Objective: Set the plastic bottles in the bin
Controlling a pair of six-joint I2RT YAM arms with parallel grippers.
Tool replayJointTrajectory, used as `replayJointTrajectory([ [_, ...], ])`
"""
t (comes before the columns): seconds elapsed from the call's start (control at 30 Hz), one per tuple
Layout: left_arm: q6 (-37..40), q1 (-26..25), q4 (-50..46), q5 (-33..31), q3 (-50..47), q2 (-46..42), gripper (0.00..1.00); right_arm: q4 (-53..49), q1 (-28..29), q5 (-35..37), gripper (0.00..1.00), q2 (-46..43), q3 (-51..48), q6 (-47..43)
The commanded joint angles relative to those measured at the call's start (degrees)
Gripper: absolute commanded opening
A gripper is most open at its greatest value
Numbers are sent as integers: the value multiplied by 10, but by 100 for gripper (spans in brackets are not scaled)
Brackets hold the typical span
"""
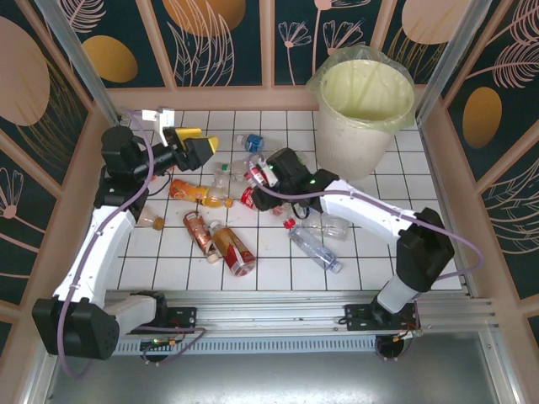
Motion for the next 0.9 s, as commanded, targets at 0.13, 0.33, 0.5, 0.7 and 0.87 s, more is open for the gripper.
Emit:
replayJointTrajectory([
  [0.13, -4, -34, 45, 12, 40, 47, 98, 22, -33, -11, 66, -51, 12, 3],
  [0.33, 4, -75, 35, 3, 101, 99, 99, 41, -71, -12, 65, -77, 6, 18],
  [0.5, 14, -93, 28, 5, 126, 141, 99, 49, -87, 2, 65, -103, 14, 18],
  [0.7, 22, -96, 42, 6, 96, 137, 99, 48, -119, 17, 65, -115, 67, 10],
  [0.87, 28, -101, 38, 6, 76, 132, 99, 57, -165, 16, 65, -115, 114, 5],
])
